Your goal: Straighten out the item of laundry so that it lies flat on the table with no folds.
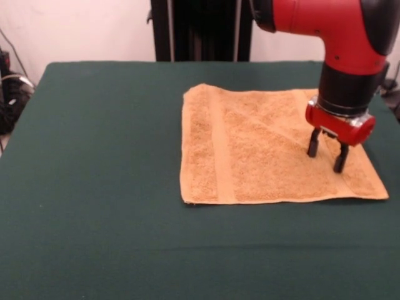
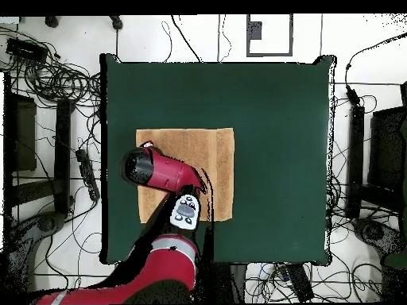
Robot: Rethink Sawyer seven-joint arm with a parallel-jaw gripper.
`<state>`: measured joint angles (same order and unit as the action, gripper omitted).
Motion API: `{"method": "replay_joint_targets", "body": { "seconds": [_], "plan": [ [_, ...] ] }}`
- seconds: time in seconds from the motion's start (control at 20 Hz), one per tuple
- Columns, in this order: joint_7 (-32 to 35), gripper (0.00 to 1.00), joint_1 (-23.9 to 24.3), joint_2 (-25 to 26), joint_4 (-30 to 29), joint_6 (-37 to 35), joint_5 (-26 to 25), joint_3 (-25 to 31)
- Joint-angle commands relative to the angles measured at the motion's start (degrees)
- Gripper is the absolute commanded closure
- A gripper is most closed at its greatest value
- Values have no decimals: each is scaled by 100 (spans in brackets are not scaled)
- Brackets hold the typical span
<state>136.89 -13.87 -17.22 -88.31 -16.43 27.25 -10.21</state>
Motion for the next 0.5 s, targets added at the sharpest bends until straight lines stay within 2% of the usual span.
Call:
{"method": "replay_joint_targets", "body": {
  "seconds": [0.05,0.3,0.5],
  "plan": [
    [1738,0,-772,391,471,230,798,797],
    [2036,0,-1217,676,965,-115,1226,270],
    [2018,0,-1380,724,1022,-328,1333,-13]
  ]
}}
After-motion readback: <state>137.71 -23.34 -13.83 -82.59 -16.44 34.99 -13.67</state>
